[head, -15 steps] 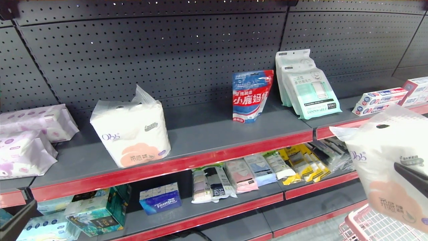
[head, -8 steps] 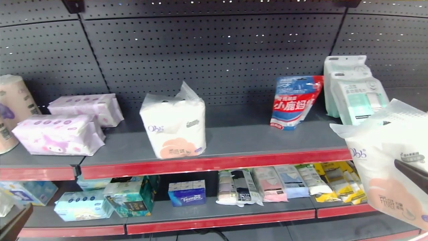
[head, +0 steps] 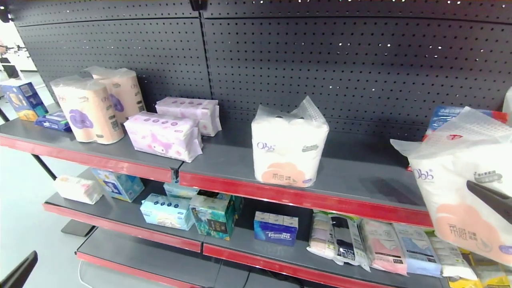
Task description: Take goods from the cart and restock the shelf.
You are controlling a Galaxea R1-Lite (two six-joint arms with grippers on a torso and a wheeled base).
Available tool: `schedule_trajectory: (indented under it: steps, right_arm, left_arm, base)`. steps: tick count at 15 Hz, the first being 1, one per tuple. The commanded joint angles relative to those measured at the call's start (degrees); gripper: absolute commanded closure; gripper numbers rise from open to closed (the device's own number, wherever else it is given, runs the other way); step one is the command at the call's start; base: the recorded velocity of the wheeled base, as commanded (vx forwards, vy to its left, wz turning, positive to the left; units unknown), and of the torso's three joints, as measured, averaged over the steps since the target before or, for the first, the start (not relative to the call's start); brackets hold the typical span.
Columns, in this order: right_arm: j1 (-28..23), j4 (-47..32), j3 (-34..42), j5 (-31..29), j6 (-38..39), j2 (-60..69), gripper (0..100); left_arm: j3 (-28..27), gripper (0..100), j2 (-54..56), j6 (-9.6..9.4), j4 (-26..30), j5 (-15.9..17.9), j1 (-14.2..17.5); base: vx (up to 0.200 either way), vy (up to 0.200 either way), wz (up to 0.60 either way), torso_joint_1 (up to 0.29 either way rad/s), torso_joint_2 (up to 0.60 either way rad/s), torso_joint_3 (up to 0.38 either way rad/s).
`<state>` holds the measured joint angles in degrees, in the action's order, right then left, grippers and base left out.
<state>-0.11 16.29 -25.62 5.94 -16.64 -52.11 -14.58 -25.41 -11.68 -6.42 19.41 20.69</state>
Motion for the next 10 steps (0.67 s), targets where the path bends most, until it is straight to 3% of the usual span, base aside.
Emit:
schedule_trajectory:
  steps: [1, 6, 10]
  right_arm:
    - [0.1, 0.1, -1.2, 0.8, 0.3, -1.8, 100]
    - [4.3, 0.3, -4.7, 6.1, 4.9, -5.6, 100]
    - [6.8, 13.5, -5.0, 6.0, 7.3, -13.7, 100]
  left_arm:
    - [0.3, 0, 0.2, -0.01, 0.1, -0.1, 0.1]
    - [6.6, 0, 8.0, -0.01, 1.4, 0.0, 0.1]
    - [6.9, 0, 16.4, 0.60, 9.7, -0.1, 0.0]
  base:
    - [0.000, 0.000, 0.00, 0.000, 0.00, 0.000]
    - [0.000, 0.000, 0.00, 0.000, 0.00, 0.000]
    - [0.000, 0.000, 0.00, 0.000, 0.00, 0.000]
